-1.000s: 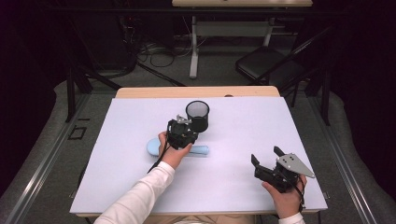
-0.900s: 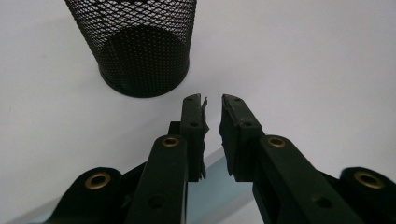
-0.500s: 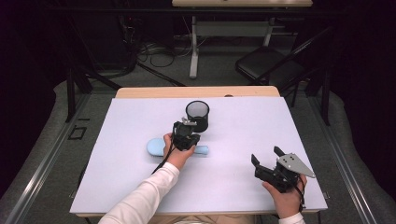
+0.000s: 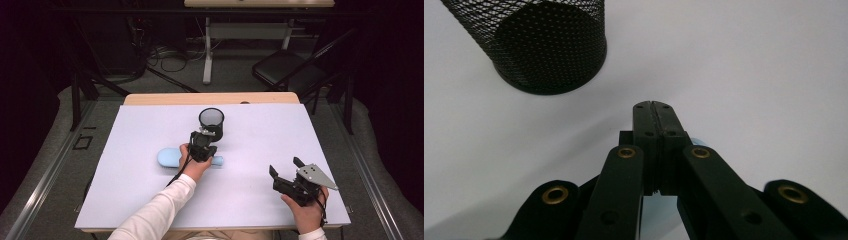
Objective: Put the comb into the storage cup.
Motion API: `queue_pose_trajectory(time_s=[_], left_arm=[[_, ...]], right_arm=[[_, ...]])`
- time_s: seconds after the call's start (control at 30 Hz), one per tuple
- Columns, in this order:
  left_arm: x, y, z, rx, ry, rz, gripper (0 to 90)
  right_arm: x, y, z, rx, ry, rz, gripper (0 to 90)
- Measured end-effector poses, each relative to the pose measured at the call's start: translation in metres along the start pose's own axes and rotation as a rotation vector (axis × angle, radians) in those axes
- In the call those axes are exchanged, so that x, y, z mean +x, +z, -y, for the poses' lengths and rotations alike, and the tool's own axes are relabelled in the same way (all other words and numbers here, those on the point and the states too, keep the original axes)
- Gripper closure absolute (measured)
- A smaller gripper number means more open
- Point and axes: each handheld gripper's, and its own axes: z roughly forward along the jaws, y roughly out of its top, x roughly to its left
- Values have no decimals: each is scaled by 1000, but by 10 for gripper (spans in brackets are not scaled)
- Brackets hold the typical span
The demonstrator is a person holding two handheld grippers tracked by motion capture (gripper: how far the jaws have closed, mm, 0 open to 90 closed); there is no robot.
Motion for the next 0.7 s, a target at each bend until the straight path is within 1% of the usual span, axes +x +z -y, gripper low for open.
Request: queue_pose_trajectory(time_s=[0.07, 0.1, 0.17, 0.43, 0.7], left_arm=[[-2, 2, 0, 5, 5, 0, 900], [-3, 3, 0, 7, -1, 3, 900], [-4, 5, 0, 14, 0, -1, 900], [-4, 9, 0, 34, 4, -4, 900], [-7, 12, 1, 39, 6, -8, 900]], right_arm=[[0, 0, 0, 0, 2, -1, 138], [0, 0, 0, 1, 2, -2, 138], [0, 0, 0, 1, 2, -2, 138], [0, 0, 0, 3, 7, -4, 138], [-1, 0, 0, 4, 7, -4, 139]])
